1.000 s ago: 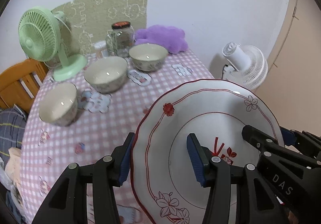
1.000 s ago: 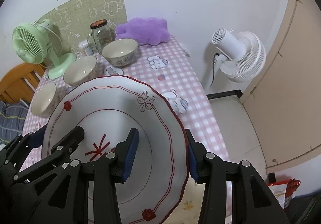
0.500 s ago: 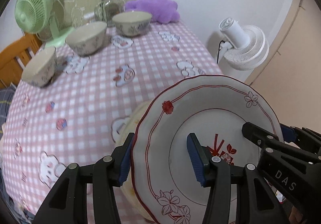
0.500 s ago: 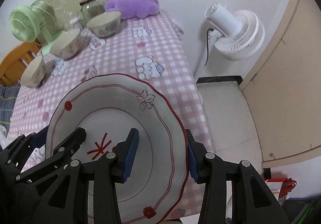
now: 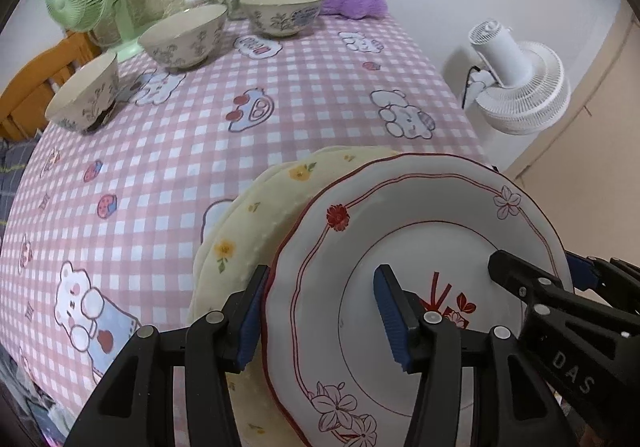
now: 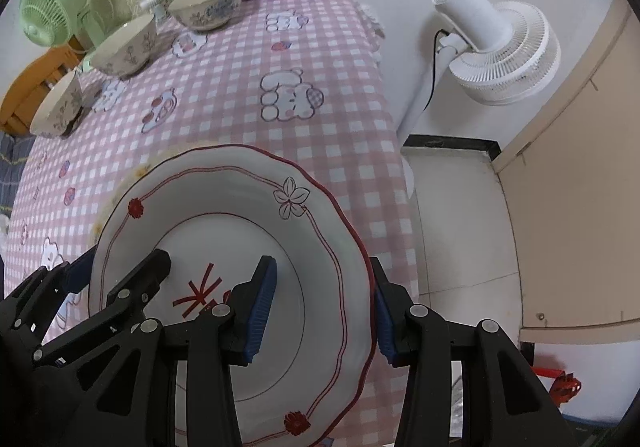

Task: Organize plates and bowls
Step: 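Lower the red-patterned plate onto the yellow-flower plates and open both tools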

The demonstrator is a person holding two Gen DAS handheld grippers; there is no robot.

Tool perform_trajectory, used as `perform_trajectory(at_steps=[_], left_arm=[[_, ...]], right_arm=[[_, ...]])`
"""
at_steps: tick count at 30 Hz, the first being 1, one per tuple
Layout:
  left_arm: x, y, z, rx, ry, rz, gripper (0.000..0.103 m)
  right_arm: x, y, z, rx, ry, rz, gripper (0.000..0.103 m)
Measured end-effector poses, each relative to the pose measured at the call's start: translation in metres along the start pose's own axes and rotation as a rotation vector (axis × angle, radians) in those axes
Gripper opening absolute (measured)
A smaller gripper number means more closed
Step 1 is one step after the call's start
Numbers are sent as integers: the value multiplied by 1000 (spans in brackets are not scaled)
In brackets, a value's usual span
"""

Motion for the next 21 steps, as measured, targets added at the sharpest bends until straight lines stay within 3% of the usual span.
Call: perform_trajectory(at_steps=[10,13,14,16,17,21], left_arm=[[1,1,-3,12,16,-25,53],[0,1,-2,12,15,-25,53],[0,1,-2,11,15,-26,53],[0,1,-2,12,11,-27,53],[0,1,-2,12,12,-28,53],[-2,3,-3,11,-1,-44,52]], right_arm=[[5,2,1,-27,-9,-61,48],[14,13,1,5,-46,-63,48],[17,16,0,15,-58,-66,46],[20,20,-1,27,-67,-75,28],[19,20,-1,26,-62,-86,24],[15,20,-2,32,-40,-70,22]])
Point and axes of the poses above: each gripper's, at about its wrist camera, not at the fingertips, and y roughly against the way its jaws point, x to its right, z to its underside, the point moved 7 cm from there along -y, roughly the way its jaws point, and after that the axes turned 11 degrees about -y, right-handed, at the moved point
